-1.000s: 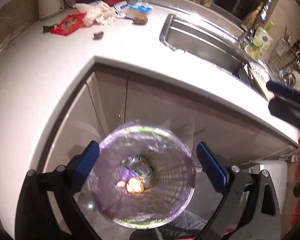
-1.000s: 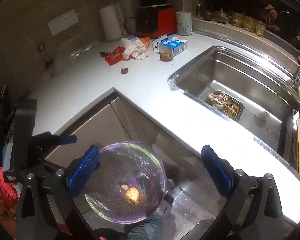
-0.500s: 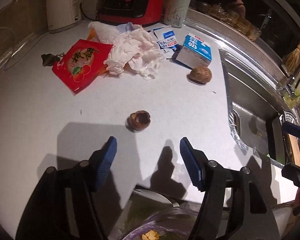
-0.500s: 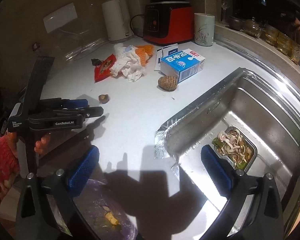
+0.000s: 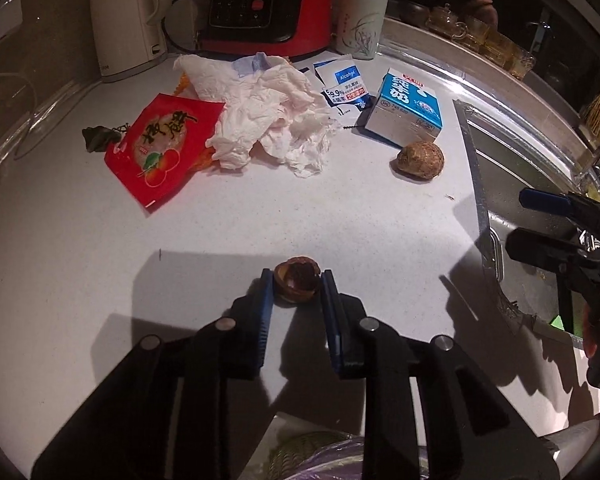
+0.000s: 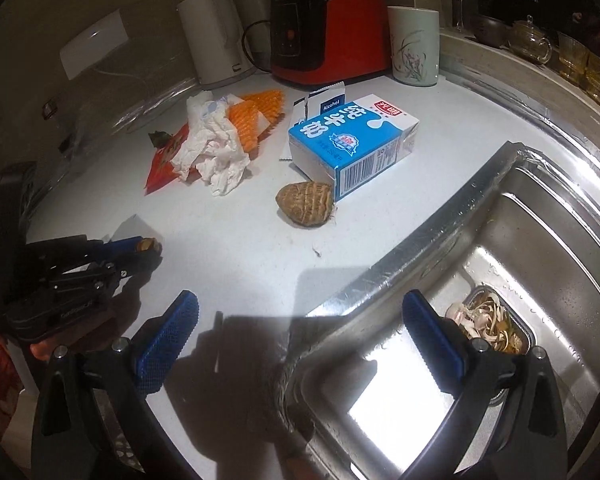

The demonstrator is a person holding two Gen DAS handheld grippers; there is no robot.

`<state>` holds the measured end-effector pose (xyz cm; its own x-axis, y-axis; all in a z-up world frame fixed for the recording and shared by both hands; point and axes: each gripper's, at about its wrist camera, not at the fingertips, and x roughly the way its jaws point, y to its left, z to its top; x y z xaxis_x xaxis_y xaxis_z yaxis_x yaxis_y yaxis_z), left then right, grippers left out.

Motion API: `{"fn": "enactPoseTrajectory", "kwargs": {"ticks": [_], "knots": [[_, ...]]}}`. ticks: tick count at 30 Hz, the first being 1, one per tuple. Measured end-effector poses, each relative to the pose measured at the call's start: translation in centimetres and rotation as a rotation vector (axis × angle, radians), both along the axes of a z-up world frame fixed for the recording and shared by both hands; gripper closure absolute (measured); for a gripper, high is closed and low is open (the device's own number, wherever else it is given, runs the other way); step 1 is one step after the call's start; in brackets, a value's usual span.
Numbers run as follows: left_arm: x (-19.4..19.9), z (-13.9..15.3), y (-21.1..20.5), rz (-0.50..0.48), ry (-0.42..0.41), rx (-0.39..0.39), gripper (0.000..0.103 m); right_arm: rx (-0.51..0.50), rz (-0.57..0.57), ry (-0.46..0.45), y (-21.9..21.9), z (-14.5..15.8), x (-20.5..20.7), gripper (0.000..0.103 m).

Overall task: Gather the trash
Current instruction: 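Grasp the small brown nut shell with the left gripper, then carry the nut shell to the bin with the left gripper while the right carries the taro root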

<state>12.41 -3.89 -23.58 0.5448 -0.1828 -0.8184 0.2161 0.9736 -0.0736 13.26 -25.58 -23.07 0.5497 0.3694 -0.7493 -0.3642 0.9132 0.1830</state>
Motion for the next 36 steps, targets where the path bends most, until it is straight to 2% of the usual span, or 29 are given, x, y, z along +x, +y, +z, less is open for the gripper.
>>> {"fn": "enactPoseTrajectory", "kwargs": {"ticks": [2, 7, 9, 12, 13, 14, 16, 20, 24, 29, 32, 36], "knots": [[-0.2, 0.8, 0.4, 0.006, -0.003, -0.03, 0.079, -0.003, 0.005, -0.006, 0.6, -0.4, 1.5, 0.002], [-2.5, 3.5, 0.6, -0.005, -0.053, -0.041, 0.079, 0.0, -0.009, -0.007, 1.6, -1.5, 5.2, 0.002], [-3.8, 4.3, 0.8, -0.008, -0.064, -0.05, 0.079, -0.007, -0.02, 0.001, 2.0, -1.9, 6.3, 0.007], [-5.4, 5.0, 1.3, 0.003, -0.068, -0.074, 0.079, -0.033, -0.038, -0.008, 2.4, -2.0, 7.1, 0.016], [-5.9, 5.1, 1.5, 0.008, -0.067, -0.082, 0.079, -0.045, -0.041, -0.012, 2.6, -2.0, 7.2, 0.024], [-6.3, 5.2, 1.6, 0.014, -0.067, -0.086, 0.079, -0.052, -0.041, -0.014, 2.8, -1.8, 7.2, 0.042], [-7.1, 5.2, 1.9, 0.013, -0.064, -0.088, 0.079, -0.026, -0.041, 0.006, 2.8, -1.7, 7.2, 0.061], [-8.7, 4.9, 2.3, 0.002, -0.053, -0.063, 0.079, -0.022, -0.063, 0.009, 2.9, -1.8, 6.3, 0.061], [-11.1, 5.3, 2.6, -0.023, -0.049, -0.071, 0.079, 0.01, -0.076, 0.001, 2.8, -0.6, 3.7, 0.061], [-15.8, 5.2, 1.9, -0.119, -0.02, -0.074, 0.079, 0.006, -0.07, -0.034, 2.6, 2.4, -2.7, 0.061], [-19.4, 3.6, 1.3, -0.182, 0.02, -0.061, 0.079, 0.005, -0.075, -0.04, 2.6, 3.5, -7.3, 0.061], [-23.5, -0.4, 0.7, -0.243, 0.116, -0.037, 0.079, 0.024, -0.091, -0.018, 2.9, 3.9, -13.1, 0.061]]}}
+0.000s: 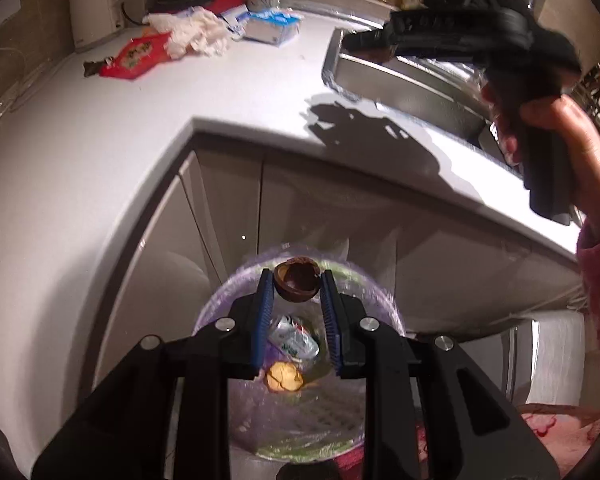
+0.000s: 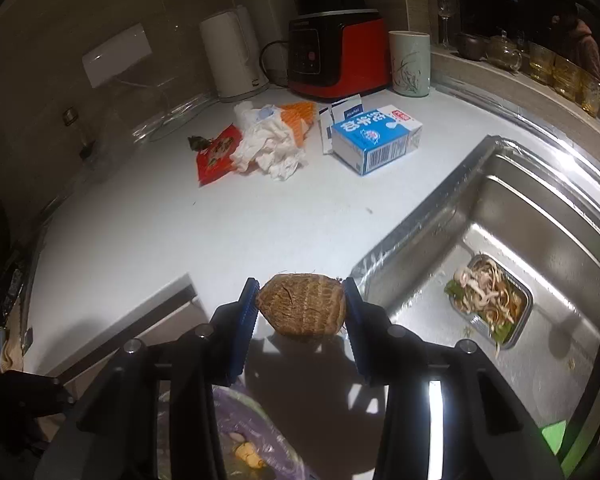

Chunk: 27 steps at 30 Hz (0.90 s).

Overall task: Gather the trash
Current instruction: 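Carry the nut shell to the bin with the left gripper while the right carries the taro root, then open the left gripper over the bin while the right gripper releases the taro root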

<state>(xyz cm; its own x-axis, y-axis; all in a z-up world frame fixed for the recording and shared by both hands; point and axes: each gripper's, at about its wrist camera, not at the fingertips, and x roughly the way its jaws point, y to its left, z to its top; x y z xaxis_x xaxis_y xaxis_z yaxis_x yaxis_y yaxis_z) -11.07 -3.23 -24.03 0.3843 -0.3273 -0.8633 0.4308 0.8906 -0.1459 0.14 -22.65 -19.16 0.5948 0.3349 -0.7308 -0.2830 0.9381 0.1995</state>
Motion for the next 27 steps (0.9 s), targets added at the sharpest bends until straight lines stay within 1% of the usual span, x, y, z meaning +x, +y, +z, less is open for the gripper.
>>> {"fn": "enactPoseTrajectory", "kwargs": {"ticks": [2, 3, 4, 5, 6, 7, 9, 10, 12, 14, 16, 19, 22, 24, 26, 27], "knots": [[-1.3, -2.4, -0.2, -0.022, 0.058, 0.006, 0.079, 0.0, -0.011, 0.008, 0.2, 0.0, -2.6, 0.061], [-1.8, -3.7, -0.2, -0.022, 0.092, 0.012, 0.075, -0.003, -0.014, 0.013, 0.5, -0.1, -3.8, 0.06], [-2.1, -4.9, -0.2, -0.023, 0.124, 0.016, 0.055, -0.003, -0.018, 0.018, 0.6, -0.2, -4.8, 0.06], [-2.4, -6.0, -0.2, -0.016, 0.148, 0.037, 0.045, -0.001, -0.018, 0.025, 0.9, -0.4, -5.7, 0.06], [-2.7, -6.8, -0.1, -0.006, 0.152, 0.055, 0.035, 0.001, -0.018, 0.03, 1.0, -0.5, -6.8, 0.06], [-3.0, -7.2, -0.1, -0.004, 0.146, 0.064, 0.034, 0.001, -0.016, 0.033, 1.2, -0.7, -7.7, 0.06], [-3.3, -7.3, 0.3, -0.007, 0.159, 0.066, 0.034, -0.001, -0.009, 0.04, 1.7, -0.9, -9.2, 0.06], [-3.4, -6.9, 0.6, -0.006, 0.159, 0.056, 0.035, 0.001, -0.003, 0.046, 2.0, -1.2, -9.9, 0.06], [-3.8, -5.4, 1.4, 0.0, 0.128, 0.036, 0.034, 0.009, 0.018, 0.064, 2.6, -2.1, -11.2, 0.06], [-4.1, -3.8, 2.3, 0.013, 0.089, 0.025, 0.03, 0.008, 0.045, 0.103, 3.6, -3.8, -12.4, 0.06], [-4.3, -1.8, 3.5, 0.034, 0.044, 0.02, 0.026, 0.011, 0.079, 0.161, 4.7, -6.3, -13.3, 0.061], [-4.3, 0.8, 4.8, 0.068, -0.019, 0.011, 0.024, -0.015, 0.114, 0.243, 6.4, -10.7, -13.9, 0.061], [-3.9, 2.9, 5.6, 0.1, -0.064, 0.004, 0.023, -0.029, 0.131, 0.316, 7.7, -14.1, -14.0, 0.06], [-3.4, 4.2, 5.9, 0.117, -0.089, -0.002, 0.022, -0.022, 0.128, 0.348, 7.9, -15.0, -13.9, 0.047], [-2.8, 5.2, 6.0, 0.135, -0.113, -0.005, 0.02, -0.024, 0.123, 0.343, 7.8, -14.6, -13.7, 0.025], [-2.4, 5.7, 6.0, 0.141, -0.119, -0.01, 0.02, -0.025, 0.123, 0.334, 7.8, -14.2, -13.4, 0.021]]}}
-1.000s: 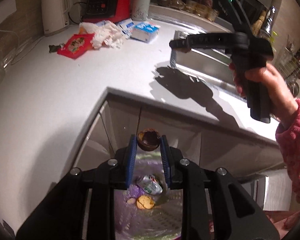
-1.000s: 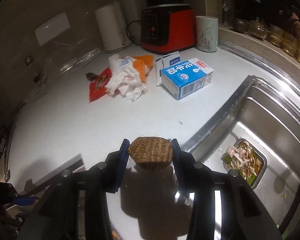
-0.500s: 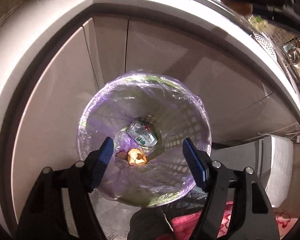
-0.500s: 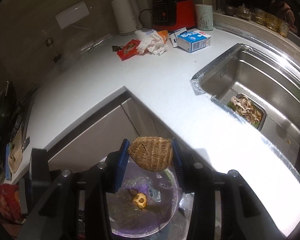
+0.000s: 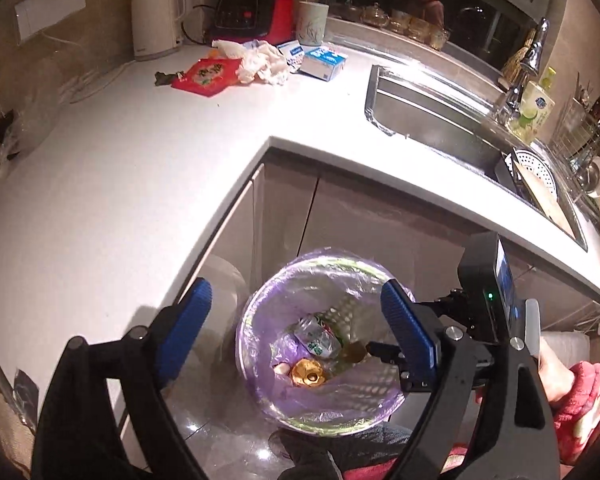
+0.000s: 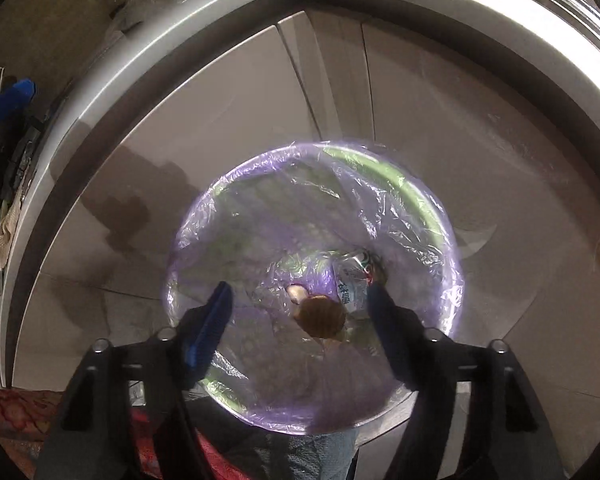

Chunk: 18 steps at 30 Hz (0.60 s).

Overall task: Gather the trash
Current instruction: 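Open the left gripper over the bin while the right gripper releases the taro root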

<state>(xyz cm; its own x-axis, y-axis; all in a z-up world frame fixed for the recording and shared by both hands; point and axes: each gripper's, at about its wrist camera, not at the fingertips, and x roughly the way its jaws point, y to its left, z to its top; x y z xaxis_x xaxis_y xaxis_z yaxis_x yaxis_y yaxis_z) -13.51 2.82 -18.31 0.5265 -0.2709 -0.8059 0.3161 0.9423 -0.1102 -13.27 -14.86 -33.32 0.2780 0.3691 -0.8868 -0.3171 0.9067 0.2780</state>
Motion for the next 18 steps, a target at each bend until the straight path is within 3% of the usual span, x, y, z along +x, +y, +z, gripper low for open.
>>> {"fn": "enactPoseTrajectory", "kwargs": {"ticks": [9, 14, 18], "knots": [[5.7, 2.6, -0.4, 0.061, -0.057, -0.019, 0.018, 0.026, -0.052, -0.143, -2.8, 7.4, 4.5, 0.008], [12.5, 3.2, -0.5, 0.128, -0.085, -0.023, 0.016, 0.035, -0.067, -0.232, -5.2, 11.0, 7.8, 0.004], [19.4, 2.0, -0.3, 0.185, -0.083, 0.02, 0.016, 0.028, -0.075, -0.266, -7.3, 12.3, 10.9, 0.003]]}}
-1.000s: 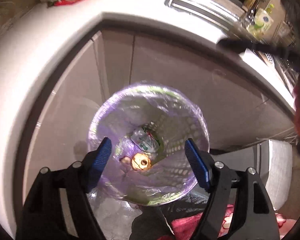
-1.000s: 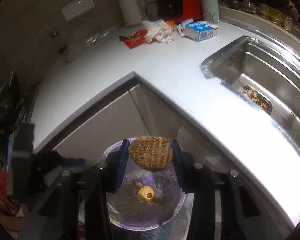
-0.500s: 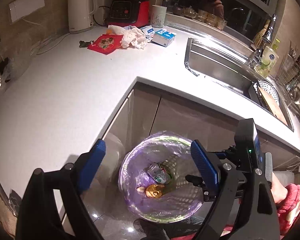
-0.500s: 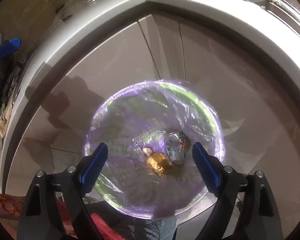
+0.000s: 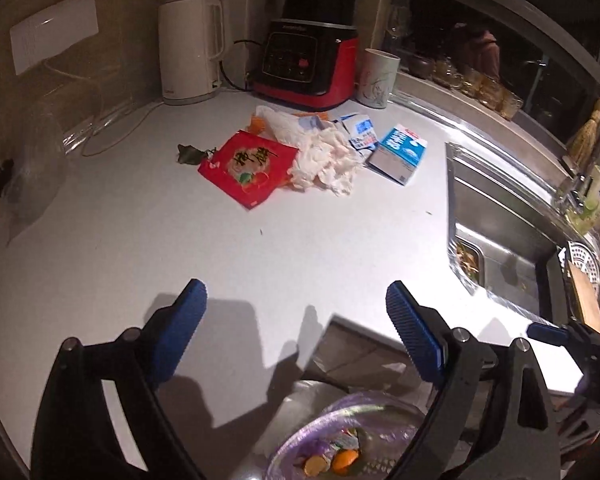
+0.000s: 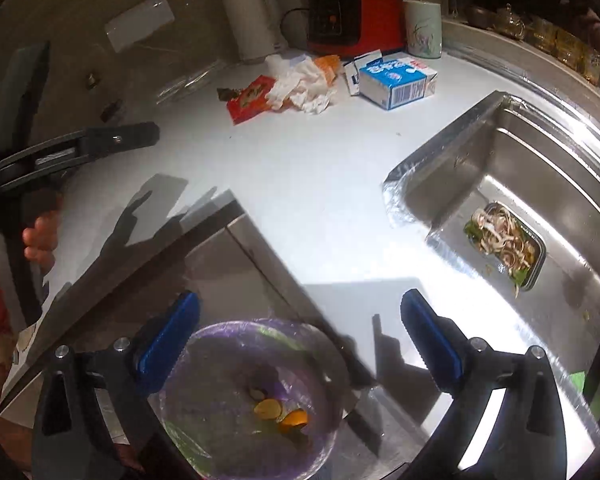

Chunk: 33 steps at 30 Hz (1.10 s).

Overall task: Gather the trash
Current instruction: 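Open the left gripper over the bin while the right gripper releases the taro root, then grasp the blue-white milk carton with the right gripper while the left grasps white tissue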

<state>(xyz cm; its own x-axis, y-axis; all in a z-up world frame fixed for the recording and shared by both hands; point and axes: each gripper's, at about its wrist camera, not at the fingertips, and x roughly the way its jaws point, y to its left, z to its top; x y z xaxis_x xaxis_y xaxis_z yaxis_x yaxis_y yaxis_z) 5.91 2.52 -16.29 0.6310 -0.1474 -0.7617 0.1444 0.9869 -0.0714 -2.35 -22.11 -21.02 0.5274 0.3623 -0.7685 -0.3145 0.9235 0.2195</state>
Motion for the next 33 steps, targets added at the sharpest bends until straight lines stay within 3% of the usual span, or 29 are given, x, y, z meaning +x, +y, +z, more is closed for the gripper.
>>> {"fn": "enactPoseTrajectory", "kwargs": {"ticks": [5, 11, 15, 21, 25, 33], "knots": [[6.9, -1.9, 0.4, 0.052, 0.027, 0.035, 0.016, -0.019, -0.022, -0.011, -2.5, -0.3, 5.1, 0.003], [9.8, -2.1, -1.2, 0.053, 0.038, 0.041, 0.016, -0.071, 0.036, -0.078, -4.1, -0.1, 15.2, 0.002], [10.9, -2.3, -1.7, 0.075, 0.059, 0.049, 0.016, -0.043, 0.002, -0.024, -5.1, -0.3, 21.7, 0.002], [10.9, -1.7, -1.2, 0.119, 0.048, 0.039, 0.016, 0.27, -0.36, 0.145, -7.1, -0.9, 26.6, 0.002], [10.8, -1.1, -0.8, 0.135, 0.04, 0.037, 0.016, 0.366, -0.588, 0.216, -6.8, -2.5, 28.3, 0.002], [11.6, -0.8, 0.1, 0.101, 0.031, 0.019, 0.016, 0.125, -0.657, 0.182, -3.2, -3.7, 31.0, 0.003]]}}
